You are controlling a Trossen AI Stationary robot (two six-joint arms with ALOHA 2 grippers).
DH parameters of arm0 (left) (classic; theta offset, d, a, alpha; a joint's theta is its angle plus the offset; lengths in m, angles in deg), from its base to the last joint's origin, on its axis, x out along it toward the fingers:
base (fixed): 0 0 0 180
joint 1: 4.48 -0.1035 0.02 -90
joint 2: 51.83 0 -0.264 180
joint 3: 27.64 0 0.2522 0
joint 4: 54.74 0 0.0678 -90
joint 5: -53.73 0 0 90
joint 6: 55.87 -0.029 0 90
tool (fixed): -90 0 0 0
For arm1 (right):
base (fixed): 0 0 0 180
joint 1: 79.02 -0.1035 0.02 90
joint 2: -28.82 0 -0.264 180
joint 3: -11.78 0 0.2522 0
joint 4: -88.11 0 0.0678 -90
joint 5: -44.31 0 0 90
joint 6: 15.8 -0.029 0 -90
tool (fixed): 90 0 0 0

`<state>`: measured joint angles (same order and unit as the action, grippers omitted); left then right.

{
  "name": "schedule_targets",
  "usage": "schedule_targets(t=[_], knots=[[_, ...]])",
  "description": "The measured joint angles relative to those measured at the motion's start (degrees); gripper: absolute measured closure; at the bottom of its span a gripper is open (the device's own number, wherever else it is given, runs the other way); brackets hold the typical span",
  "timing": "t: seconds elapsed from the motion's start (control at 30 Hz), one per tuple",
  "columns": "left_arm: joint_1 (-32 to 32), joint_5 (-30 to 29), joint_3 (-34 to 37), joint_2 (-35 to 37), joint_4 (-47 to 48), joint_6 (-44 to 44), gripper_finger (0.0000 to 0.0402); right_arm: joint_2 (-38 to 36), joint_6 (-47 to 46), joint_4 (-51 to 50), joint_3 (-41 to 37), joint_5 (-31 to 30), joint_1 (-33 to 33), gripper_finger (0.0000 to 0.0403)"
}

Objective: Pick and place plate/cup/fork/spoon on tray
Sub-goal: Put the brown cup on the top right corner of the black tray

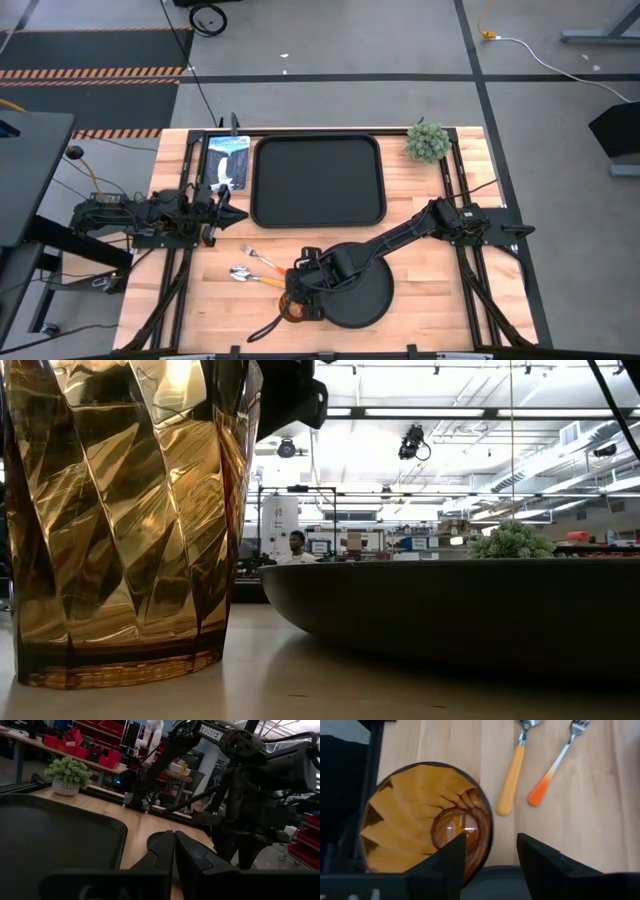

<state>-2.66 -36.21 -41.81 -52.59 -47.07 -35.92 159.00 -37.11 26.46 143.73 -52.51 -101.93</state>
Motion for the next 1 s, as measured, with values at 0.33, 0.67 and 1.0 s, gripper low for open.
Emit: schedule_targets(t=[0.33,0.67,1.0], knots=[[0.0,-0.2,0.0,0.0,0.0,0.0,0.0379,0.0,-5.7,-1.3,0.0,1.1,0.0,0.0245],[0.0,-0.4,0.0,0.0,0.0,0.0,0.0379,0.0,-10.3,-1.3,0.0,1.1,0.0,0.0293],[0.0,-0.4,0.0,0.0,-0.1,0.0,0.0379,0.0,-9.4,-0.8,0.0,1.0,0.0,0.0362]])
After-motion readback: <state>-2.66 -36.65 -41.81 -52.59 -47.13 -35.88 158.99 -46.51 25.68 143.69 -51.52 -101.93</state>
